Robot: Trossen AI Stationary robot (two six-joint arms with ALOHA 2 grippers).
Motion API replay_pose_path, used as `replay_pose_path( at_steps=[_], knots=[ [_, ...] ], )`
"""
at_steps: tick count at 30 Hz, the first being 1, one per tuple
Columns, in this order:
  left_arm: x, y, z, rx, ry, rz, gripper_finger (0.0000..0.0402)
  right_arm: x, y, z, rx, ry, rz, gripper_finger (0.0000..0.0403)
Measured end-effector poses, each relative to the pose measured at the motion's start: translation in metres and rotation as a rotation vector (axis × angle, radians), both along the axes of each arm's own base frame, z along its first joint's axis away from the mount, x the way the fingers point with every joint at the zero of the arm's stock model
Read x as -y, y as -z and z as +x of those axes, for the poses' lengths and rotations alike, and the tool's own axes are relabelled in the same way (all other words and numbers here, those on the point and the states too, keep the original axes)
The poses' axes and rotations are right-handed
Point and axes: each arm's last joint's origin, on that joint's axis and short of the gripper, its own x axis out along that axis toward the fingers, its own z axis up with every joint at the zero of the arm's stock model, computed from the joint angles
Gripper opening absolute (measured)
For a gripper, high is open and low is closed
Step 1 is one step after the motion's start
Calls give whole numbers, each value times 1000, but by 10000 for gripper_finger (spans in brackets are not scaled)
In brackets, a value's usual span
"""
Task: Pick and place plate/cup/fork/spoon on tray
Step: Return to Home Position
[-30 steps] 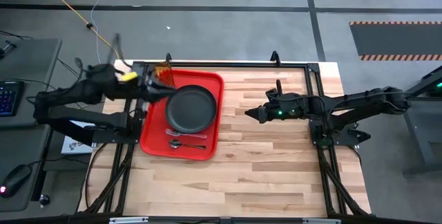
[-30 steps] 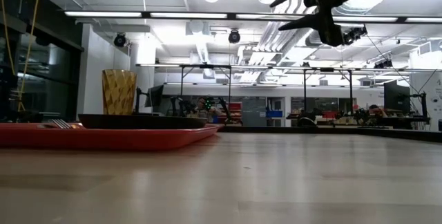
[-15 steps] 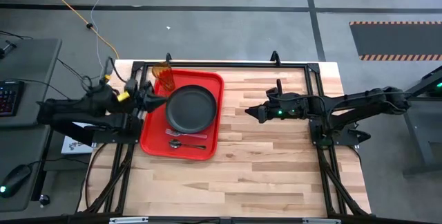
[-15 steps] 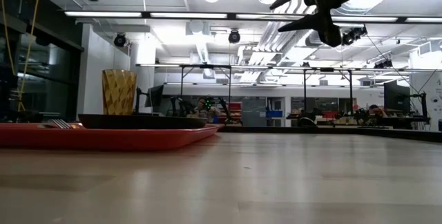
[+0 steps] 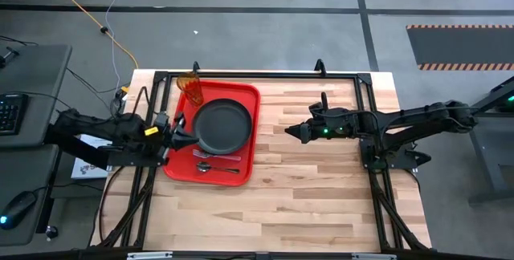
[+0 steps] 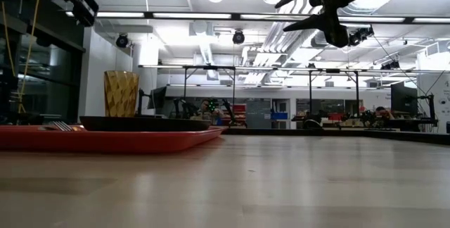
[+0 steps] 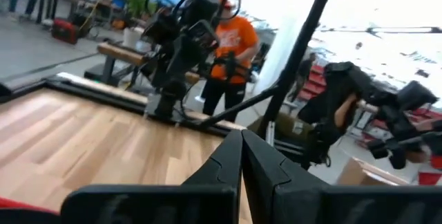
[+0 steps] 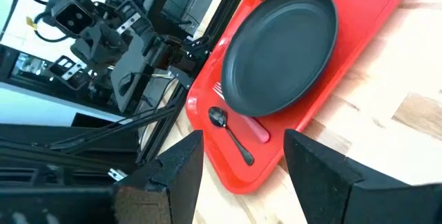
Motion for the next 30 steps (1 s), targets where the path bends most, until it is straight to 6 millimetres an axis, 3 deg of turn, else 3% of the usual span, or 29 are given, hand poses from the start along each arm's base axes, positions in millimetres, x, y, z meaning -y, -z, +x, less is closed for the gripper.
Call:
replay_pose_path(
  at_steps=[7, 13, 19, 30],
  knots=[
    [-8, 11, -22, 99, 33, -10, 0, 0, 0, 0, 3, 4, 23, 192],
    [-9, 19, -18, 47, 35, -12, 0, 0, -1, 0, 12, -6, 27, 192],
    [-9, 49, -9, 83, 39, -50, 0, -2, -4, 2, 43, -42, 41, 192],
    [-12, 70, -6, -110, -51, -28, 1, -6, -4, 2, 43, -235, -44, 191]
  ],
)
